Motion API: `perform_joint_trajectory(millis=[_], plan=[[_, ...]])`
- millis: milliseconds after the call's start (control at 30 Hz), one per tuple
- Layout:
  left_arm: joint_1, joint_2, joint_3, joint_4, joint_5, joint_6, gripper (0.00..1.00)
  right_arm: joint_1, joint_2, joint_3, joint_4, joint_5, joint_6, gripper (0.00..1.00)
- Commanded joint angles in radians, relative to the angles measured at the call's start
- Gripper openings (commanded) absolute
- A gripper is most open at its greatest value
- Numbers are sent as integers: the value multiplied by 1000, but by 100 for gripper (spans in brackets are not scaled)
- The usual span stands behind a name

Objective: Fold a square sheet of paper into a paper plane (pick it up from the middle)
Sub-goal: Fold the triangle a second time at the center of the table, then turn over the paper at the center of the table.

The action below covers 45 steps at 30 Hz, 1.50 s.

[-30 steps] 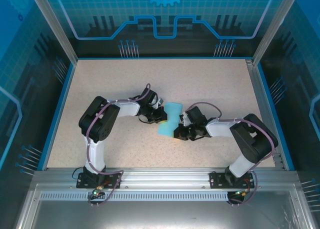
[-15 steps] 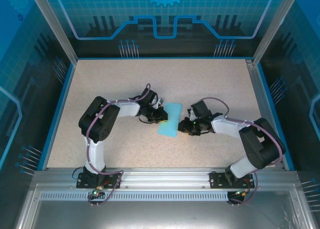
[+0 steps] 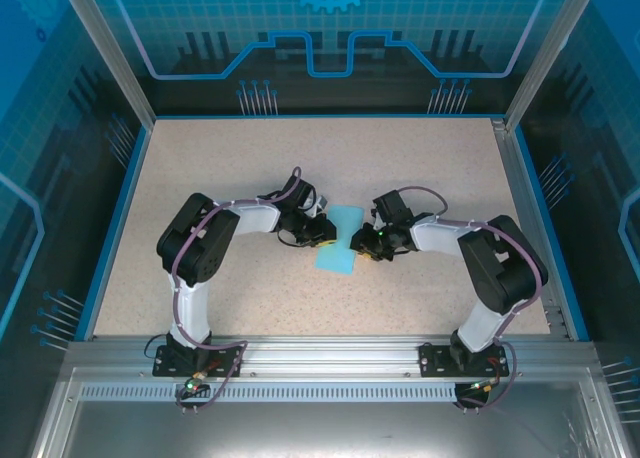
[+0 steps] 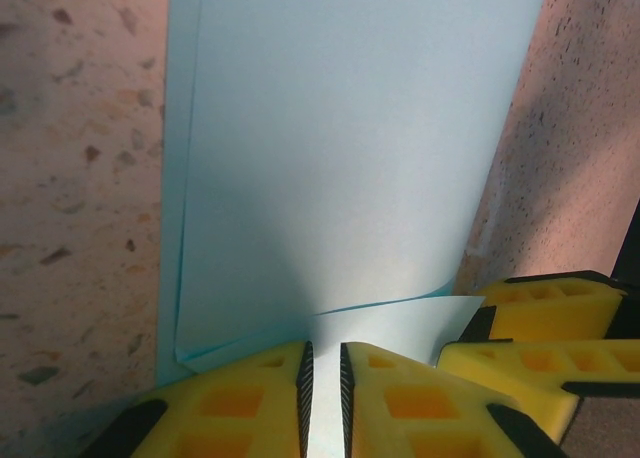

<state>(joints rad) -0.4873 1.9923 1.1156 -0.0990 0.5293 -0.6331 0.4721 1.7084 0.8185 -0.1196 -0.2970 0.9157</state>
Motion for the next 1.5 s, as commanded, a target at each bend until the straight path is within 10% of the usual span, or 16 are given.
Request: perform_joint_trajectory(millis=[0,1467], plan=[[-2,-19,10,-49,-5,-6,19,-10,48,5,84,-40,35,23],[61,-144,-76,45,-41,-117,22,-2,59,-78,367,-189,-34,27]])
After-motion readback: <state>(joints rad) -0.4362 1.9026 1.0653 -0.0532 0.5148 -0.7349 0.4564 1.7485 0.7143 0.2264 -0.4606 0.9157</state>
